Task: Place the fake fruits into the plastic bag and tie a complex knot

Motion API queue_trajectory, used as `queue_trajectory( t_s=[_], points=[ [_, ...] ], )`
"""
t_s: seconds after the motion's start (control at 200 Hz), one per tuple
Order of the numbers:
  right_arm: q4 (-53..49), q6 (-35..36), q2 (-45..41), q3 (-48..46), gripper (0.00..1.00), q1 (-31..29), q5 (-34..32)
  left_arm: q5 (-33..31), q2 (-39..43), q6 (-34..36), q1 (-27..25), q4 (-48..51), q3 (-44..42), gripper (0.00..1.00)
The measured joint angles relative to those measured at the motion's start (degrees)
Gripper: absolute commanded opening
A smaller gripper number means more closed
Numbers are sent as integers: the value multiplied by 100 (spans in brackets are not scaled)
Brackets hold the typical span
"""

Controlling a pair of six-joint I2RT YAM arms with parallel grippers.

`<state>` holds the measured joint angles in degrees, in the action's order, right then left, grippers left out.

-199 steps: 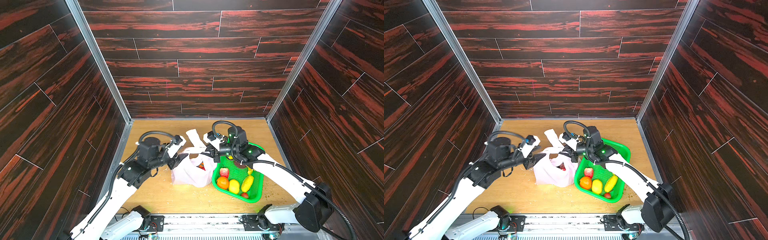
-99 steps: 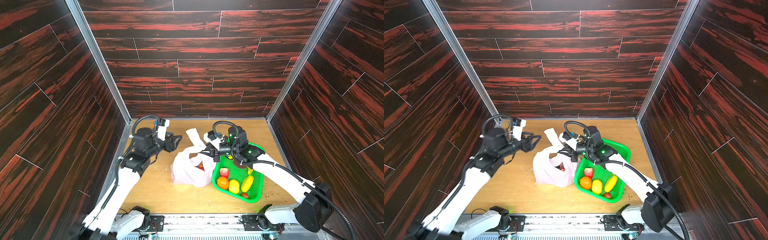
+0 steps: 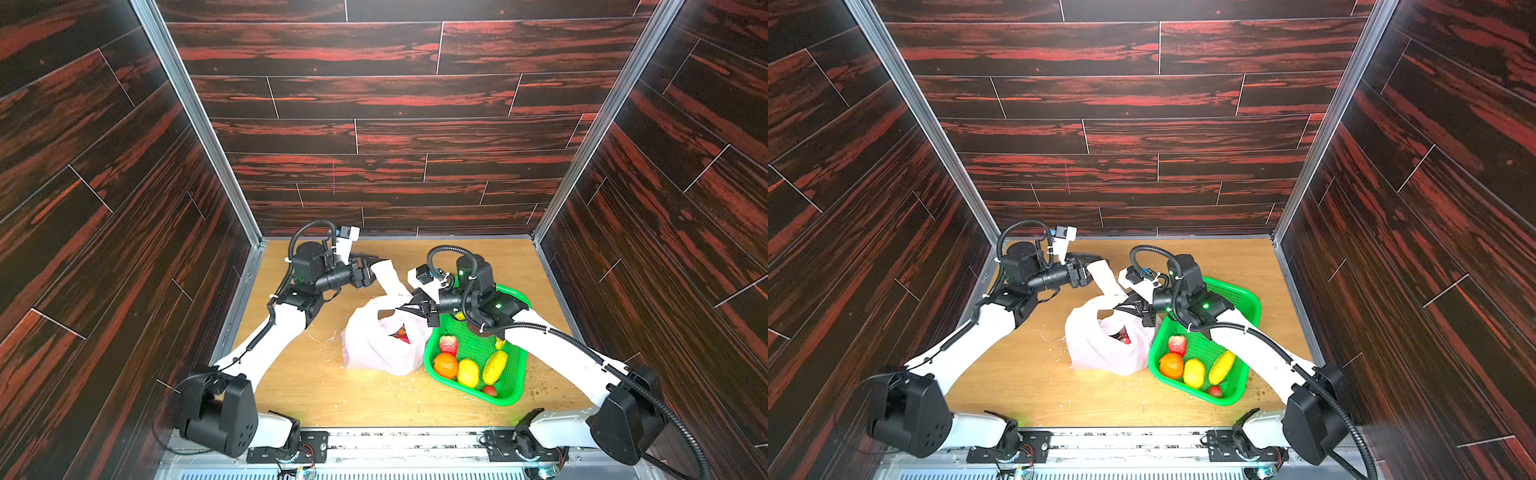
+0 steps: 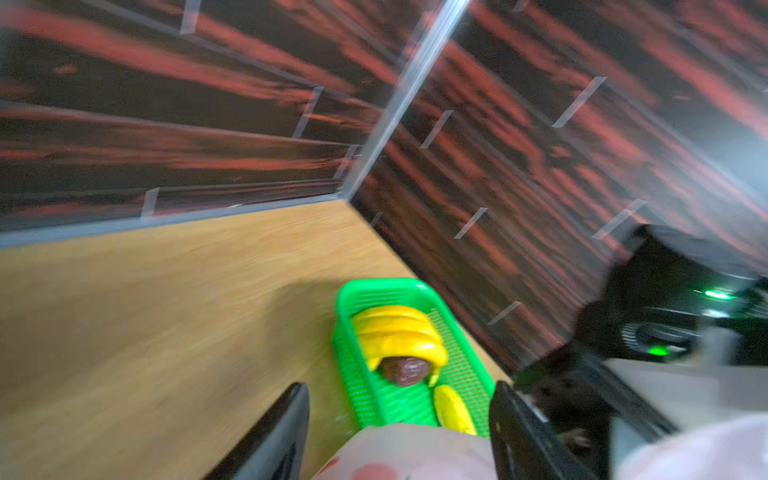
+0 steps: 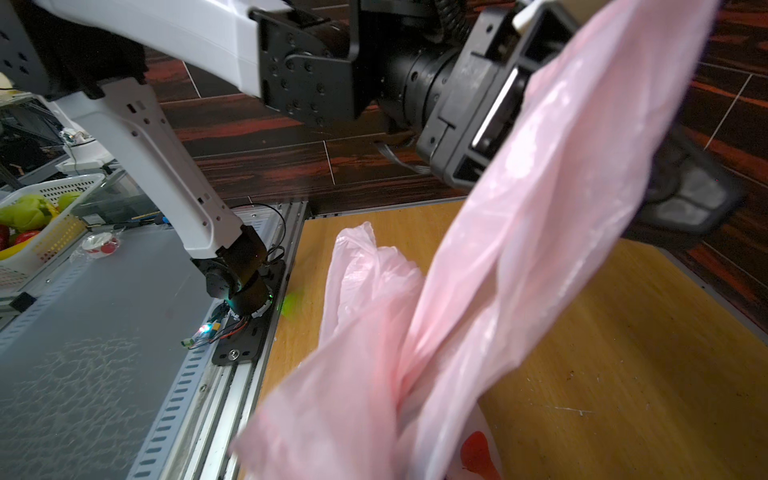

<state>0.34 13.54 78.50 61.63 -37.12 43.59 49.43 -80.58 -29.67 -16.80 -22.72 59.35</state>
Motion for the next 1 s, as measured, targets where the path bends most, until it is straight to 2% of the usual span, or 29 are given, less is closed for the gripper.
queue_trajectory(
  t_s=[0.16,0.431,0.691,1.002],
  points=[
    [9,17,-22,-33,0,0,92,737,-9,90,-203,-232,92,73],
    [-70,114,-181,-33,0,0,37,1353,208,1108,-446,761,341,75],
    [-258,240,-184,-33,0,0,-127,1421,566,1738,-479,1375,396,77],
    [-356,321,-184,-31,0,0,-293,811,667,3248,-638,3445,894,78]
  ],
)
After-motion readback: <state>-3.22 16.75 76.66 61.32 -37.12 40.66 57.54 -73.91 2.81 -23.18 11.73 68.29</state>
